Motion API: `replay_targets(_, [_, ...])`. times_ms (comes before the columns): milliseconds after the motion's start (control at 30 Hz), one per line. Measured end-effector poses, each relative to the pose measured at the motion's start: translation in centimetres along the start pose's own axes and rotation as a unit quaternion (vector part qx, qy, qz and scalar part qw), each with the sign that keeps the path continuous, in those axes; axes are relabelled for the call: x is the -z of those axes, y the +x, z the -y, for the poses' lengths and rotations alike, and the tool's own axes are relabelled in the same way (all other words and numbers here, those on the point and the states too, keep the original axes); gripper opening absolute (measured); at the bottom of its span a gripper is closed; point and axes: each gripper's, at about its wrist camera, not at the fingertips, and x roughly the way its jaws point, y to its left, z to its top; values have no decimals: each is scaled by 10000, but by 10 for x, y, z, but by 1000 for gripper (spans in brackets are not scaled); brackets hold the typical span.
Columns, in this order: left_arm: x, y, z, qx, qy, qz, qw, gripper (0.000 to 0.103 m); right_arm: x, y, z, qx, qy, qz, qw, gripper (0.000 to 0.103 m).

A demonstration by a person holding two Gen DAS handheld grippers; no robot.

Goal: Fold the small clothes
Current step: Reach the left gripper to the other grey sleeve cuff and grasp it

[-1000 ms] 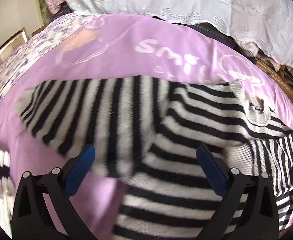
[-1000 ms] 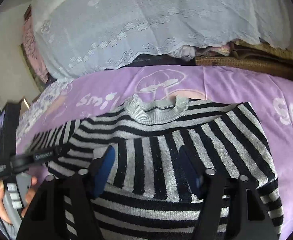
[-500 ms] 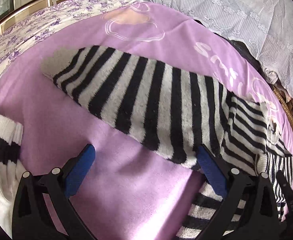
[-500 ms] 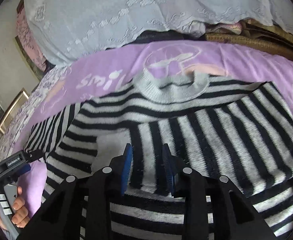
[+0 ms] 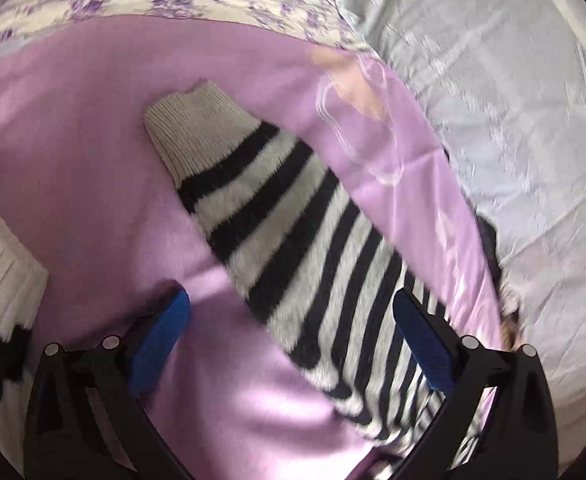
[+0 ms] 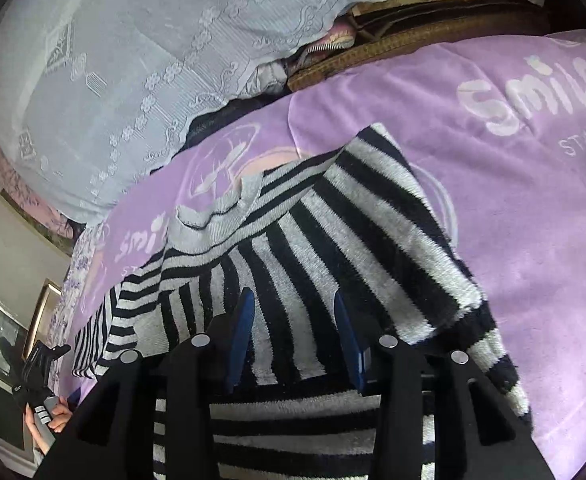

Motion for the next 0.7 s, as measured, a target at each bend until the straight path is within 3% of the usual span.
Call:
replay_targets(200, [-10,5,-2,125,-323,274,9990,97,-3,-5,4,-19,-134,155,9998,42])
replay_targets(267, [-11,4,0,10,-279,342,9990,91,-1,-1,-6,35,-311,97,9995,42])
replay_targets(333, [-11,3,3,-202,-174,403,9988,74,3,3,-20,32,-553,16,9985,42])
replay_targets(400, [-11,3,3,-316,-132,420,9985,69,10,8,-38,19,-845,-86,9964,42])
replay_targets(600, [-9,0,4,-383,-49,428,9983,67,38,45,-110,-25,-1838,-636,9809,42])
replay_targets(700, [-8,0,8,-341,62,378,9987,68,63,83,-137,94,-2360,-1258,9635,44])
